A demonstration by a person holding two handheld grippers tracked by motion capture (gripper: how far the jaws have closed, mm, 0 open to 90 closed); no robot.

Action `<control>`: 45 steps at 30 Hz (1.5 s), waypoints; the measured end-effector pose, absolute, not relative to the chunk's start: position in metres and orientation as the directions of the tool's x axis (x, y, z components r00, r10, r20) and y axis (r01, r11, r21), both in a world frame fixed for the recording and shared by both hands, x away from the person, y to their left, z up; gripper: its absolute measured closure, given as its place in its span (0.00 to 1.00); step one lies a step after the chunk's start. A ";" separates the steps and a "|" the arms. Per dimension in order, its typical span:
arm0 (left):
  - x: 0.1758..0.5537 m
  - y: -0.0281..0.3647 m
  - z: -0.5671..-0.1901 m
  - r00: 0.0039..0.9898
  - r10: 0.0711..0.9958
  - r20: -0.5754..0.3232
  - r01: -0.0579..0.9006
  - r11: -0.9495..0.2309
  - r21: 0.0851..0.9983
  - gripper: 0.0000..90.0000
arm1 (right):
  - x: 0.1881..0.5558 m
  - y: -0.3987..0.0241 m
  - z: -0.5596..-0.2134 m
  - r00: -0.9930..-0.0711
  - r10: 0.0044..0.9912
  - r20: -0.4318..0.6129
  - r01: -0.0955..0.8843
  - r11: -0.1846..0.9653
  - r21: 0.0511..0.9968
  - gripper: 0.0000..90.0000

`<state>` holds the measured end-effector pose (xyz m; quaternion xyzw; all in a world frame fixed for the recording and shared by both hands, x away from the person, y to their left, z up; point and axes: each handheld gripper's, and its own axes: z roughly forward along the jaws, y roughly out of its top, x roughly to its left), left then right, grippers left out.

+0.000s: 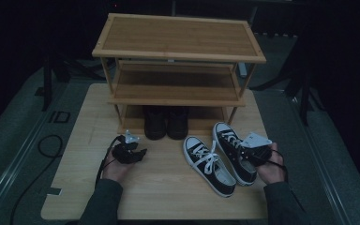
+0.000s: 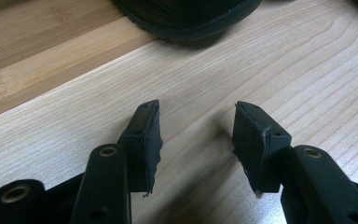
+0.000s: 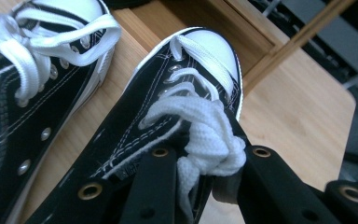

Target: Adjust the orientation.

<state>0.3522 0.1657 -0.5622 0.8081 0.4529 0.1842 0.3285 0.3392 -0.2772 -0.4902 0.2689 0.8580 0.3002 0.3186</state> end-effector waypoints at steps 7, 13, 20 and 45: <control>0.352 0.166 -0.562 0.521 0.853 0.000 0.610 -0.372 0.700 0.58 | 0.342 -0.270 -0.500 -0.657 0.618 -0.431 0.241 0.714 0.657 0.90; 0.352 0.166 -0.563 0.521 0.854 0.000 0.610 -0.372 0.700 0.58 | 0.337 -0.266 -0.519 -0.675 0.575 -0.462 0.215 0.752 0.623 0.89; 0.352 0.166 -0.562 0.521 0.854 0.001 0.610 -0.373 0.699 0.58 | 0.335 -0.266 -0.520 -0.674 0.603 -0.427 0.267 0.737 0.620 0.82; 0.352 0.166 -0.563 0.520 0.854 -0.002 0.608 -0.369 0.703 0.58 | 0.316 -0.293 -0.482 -0.717 0.662 -0.219 0.410 0.655 0.635 0.48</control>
